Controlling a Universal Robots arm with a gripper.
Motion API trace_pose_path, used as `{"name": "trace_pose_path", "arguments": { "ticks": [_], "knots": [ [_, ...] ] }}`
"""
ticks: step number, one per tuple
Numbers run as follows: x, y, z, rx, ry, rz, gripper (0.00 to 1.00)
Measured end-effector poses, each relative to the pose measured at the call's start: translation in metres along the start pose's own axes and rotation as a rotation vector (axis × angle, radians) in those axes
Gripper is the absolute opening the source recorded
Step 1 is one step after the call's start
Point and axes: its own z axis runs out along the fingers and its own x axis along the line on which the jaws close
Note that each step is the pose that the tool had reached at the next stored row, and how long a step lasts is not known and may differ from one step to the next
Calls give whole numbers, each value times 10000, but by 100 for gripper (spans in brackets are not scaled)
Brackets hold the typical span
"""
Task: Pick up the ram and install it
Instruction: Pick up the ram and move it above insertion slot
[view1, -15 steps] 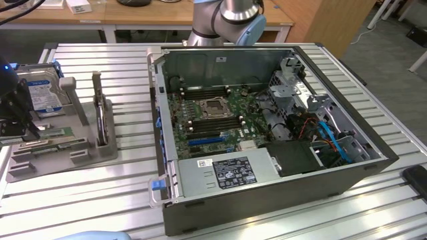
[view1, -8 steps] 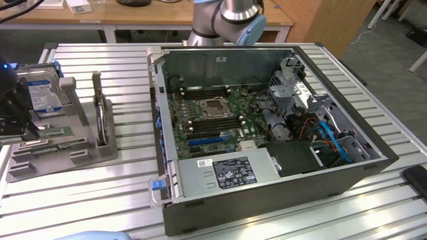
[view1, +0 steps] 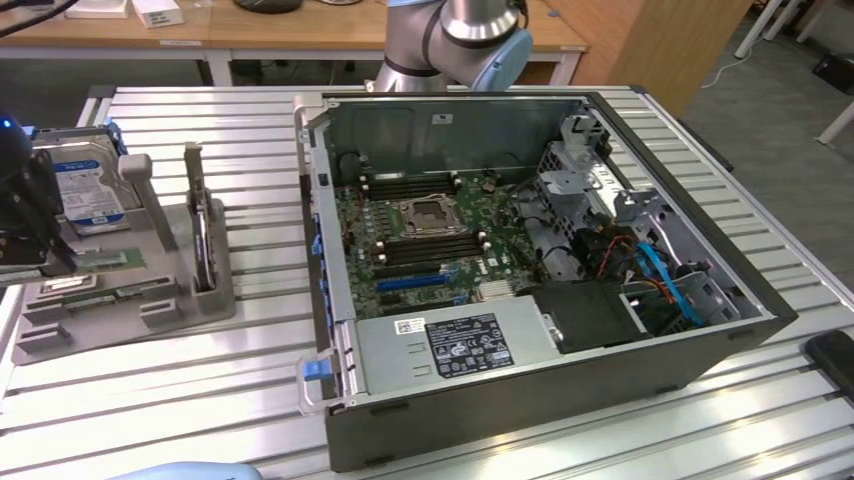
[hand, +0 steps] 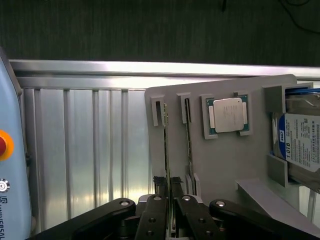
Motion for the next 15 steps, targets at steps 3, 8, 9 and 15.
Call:
{"name": "trace_pose_path", "arguments": {
  "ticks": [3, 8, 9, 15],
  "knots": [
    [-1, -6, -58, -11, 0, 1, 14],
    [-1, -13, -169, -29, 0, 1, 14],
    [-1, -17, -190, -34, 0, 0, 14],
    [-2, -31, -308, -68, 0, 4, 14]
  ]
}}
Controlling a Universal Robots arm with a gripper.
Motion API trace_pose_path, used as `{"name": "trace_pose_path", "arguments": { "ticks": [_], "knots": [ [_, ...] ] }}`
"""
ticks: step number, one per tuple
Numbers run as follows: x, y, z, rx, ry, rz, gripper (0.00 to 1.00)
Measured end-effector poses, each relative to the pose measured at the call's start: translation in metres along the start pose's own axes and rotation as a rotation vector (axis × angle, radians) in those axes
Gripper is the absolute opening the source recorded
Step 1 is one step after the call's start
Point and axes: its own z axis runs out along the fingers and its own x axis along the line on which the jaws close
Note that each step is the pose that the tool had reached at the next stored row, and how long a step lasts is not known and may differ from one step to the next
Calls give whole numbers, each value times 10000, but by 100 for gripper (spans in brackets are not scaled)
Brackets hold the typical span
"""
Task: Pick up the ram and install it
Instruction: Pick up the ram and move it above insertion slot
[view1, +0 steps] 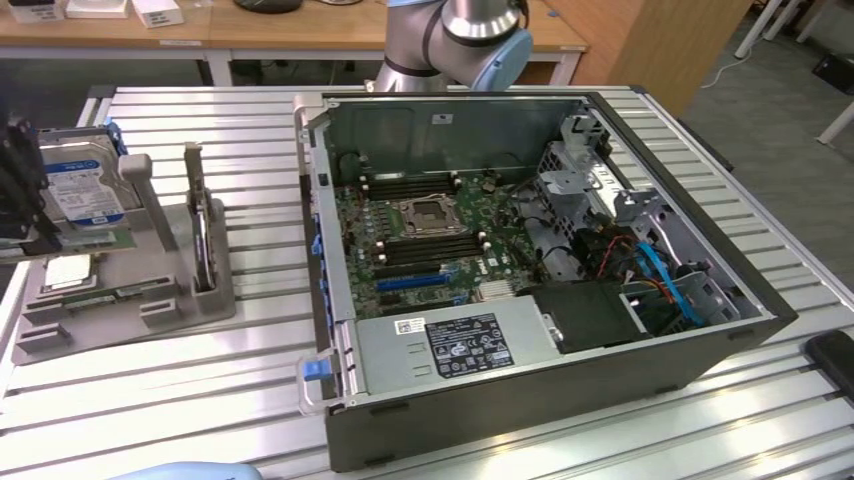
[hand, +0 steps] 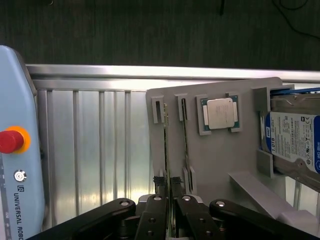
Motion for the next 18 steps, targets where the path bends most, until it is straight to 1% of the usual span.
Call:
{"name": "trace_pose_path", "arguments": {
  "ticks": [10, 18],
  "knots": [
    [-1, -13, -126, -17, 0, 2, 14],
    [-2, -37, -182, -23, 0, 8, 14]
  ]
}}
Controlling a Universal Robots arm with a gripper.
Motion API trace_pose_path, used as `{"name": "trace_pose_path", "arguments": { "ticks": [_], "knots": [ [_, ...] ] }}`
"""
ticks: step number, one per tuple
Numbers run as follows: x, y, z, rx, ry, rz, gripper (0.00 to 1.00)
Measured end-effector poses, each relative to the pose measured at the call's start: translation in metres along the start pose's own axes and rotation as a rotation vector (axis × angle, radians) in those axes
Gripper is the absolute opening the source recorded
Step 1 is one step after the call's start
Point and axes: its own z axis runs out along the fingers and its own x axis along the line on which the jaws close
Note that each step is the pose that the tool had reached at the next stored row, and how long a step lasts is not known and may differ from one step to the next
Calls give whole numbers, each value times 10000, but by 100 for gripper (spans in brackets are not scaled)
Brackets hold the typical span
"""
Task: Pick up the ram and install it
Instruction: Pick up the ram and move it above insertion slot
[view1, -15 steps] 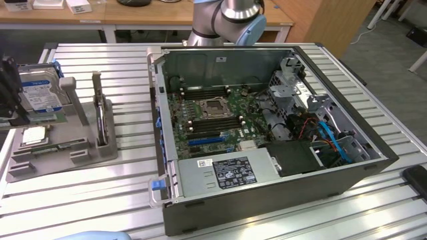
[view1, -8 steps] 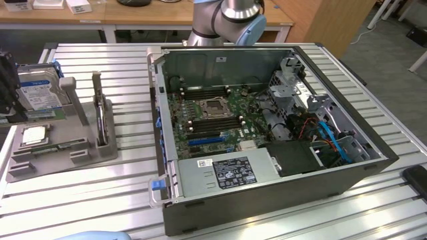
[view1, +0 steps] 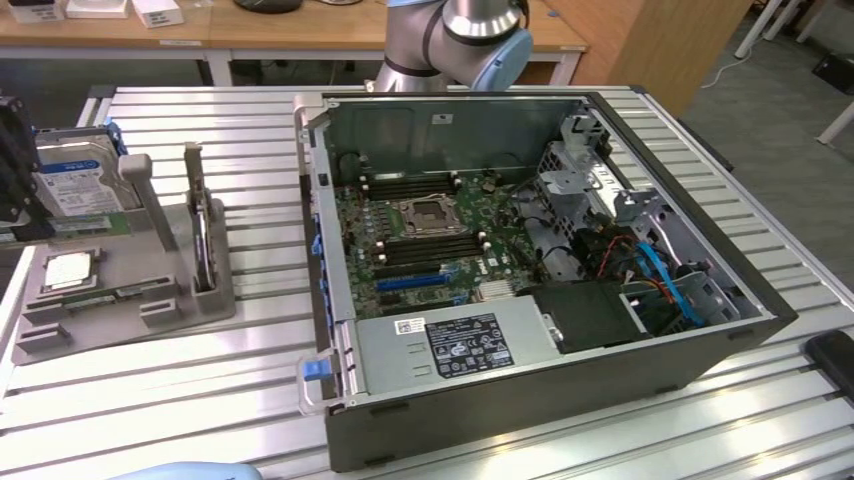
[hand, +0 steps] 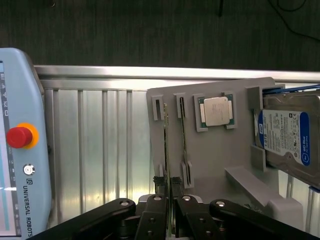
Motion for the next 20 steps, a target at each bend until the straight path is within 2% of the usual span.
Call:
{"name": "trace_pose_path", "arguments": {
  "ticks": [7, 20],
  "knots": [
    [1, -9, -7, -4, 2, -1, 14],
    [-1, -170, -38, -61, 0, 1, 14]
  ]
}}
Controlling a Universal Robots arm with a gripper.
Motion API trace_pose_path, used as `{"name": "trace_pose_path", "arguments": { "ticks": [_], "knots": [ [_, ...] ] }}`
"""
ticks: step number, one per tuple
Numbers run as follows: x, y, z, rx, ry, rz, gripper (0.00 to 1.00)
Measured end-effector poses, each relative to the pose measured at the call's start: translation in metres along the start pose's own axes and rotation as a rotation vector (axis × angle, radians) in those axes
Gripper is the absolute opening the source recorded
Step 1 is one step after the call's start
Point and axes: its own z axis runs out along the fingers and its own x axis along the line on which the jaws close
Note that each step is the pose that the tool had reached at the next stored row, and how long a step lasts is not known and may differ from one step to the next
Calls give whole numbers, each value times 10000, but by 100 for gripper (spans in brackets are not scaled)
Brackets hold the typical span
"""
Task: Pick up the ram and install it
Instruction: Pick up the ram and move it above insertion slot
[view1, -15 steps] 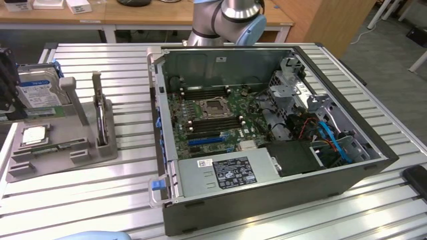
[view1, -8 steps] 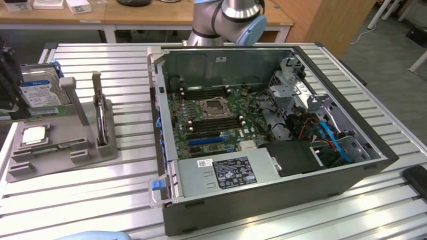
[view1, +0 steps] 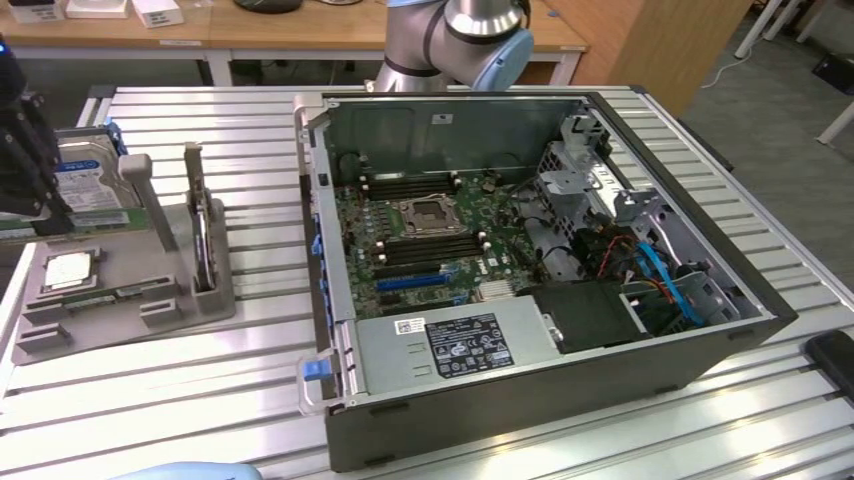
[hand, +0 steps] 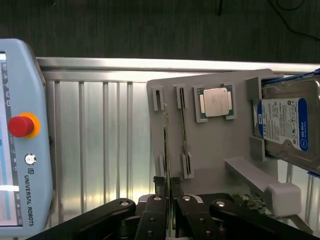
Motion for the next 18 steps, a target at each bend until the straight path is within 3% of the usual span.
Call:
{"name": "trace_pose_path", "arguments": {
  "ticks": [18],
  "knots": [
    [-1, -119, -51, -8, 0, 0, 14]
  ]
}}
